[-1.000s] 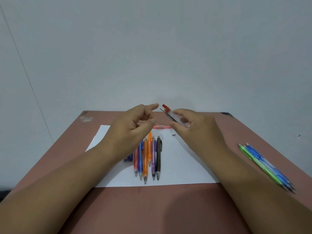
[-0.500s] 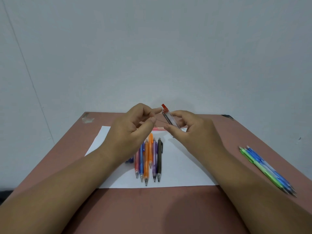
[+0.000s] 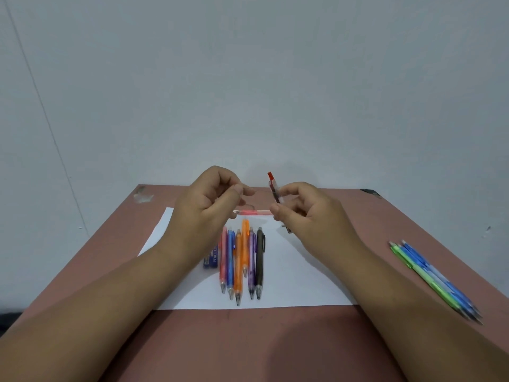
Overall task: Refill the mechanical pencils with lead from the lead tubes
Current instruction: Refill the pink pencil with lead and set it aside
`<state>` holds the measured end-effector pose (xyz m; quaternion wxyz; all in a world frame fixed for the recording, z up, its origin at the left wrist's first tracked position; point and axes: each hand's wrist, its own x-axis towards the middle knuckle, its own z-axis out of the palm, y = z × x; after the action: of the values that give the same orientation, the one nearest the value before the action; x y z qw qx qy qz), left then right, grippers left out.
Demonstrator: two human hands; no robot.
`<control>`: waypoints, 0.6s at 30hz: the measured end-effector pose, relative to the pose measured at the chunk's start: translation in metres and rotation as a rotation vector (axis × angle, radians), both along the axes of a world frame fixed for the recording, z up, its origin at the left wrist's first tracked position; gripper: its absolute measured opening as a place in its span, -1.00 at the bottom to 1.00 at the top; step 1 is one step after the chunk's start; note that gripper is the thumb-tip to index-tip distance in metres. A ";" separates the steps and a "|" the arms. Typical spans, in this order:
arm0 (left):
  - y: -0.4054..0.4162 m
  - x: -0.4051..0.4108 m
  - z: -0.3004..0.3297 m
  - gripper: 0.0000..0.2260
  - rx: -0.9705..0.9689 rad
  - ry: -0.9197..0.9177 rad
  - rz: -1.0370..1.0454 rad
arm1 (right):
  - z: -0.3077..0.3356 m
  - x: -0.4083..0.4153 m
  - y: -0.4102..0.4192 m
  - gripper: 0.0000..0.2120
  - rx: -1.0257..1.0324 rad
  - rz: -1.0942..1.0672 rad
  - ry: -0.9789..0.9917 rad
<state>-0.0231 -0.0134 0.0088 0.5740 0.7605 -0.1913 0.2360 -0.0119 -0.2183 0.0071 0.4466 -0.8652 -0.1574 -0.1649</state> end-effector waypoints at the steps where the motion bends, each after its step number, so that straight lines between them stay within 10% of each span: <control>1: 0.001 0.001 0.000 -0.89 -0.024 0.011 0.007 | 0.001 0.000 0.001 -0.84 0.071 0.031 0.045; 10: 0.004 0.009 -0.002 -0.88 -0.071 0.070 0.053 | 0.001 0.006 0.003 -0.87 0.384 0.156 0.258; 18: 0.003 0.010 -0.002 -0.89 -0.082 0.094 0.076 | 0.002 0.002 0.003 -0.73 0.157 -0.024 0.132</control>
<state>-0.0128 -0.0099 0.0071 0.6035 0.7533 -0.1253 0.2295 -0.0100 -0.2151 0.0089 0.5205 -0.8383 -0.1039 -0.1245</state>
